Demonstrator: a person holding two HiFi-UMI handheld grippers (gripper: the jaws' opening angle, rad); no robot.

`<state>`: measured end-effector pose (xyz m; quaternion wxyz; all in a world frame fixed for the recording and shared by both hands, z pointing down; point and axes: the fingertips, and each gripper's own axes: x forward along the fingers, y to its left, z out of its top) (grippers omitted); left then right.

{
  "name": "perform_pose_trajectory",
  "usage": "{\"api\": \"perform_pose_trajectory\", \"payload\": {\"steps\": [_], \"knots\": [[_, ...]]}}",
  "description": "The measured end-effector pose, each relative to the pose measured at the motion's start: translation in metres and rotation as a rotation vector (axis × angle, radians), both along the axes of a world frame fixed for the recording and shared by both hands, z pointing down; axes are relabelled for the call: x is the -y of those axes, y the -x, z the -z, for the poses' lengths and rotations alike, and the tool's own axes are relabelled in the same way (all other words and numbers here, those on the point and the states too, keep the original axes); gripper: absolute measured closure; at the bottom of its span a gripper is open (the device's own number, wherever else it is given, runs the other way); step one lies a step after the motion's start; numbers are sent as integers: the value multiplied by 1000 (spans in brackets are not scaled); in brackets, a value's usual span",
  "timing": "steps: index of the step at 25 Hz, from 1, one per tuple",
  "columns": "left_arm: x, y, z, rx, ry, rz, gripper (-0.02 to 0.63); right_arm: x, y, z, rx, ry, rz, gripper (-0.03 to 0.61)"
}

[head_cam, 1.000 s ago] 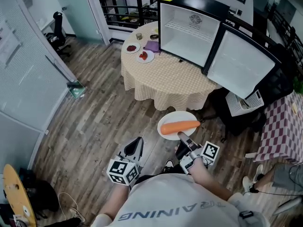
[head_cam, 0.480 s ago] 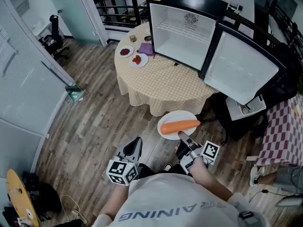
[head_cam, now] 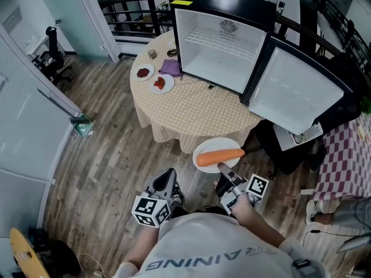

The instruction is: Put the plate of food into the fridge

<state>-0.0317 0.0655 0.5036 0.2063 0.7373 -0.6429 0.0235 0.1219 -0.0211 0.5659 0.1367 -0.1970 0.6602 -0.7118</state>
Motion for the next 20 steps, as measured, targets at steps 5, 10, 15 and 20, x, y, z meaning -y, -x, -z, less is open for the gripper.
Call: {"api": "perform_pose_trajectory", "payload": {"steps": [5,10,15,20], "knots": [[41,41,7,-4,-24,-52,606,34,40,15,-2,-29,-45,545],[68,82,9,-19,-24,-90,606,58,77,23,-8,-32,-91,545],[88,118,8,-34,-29,-131,606,73,113,26,-12,-36,-128,545],[100,156,7,-38,-32,-151,606,82,145,27,-11,-38,-156,545]]}}
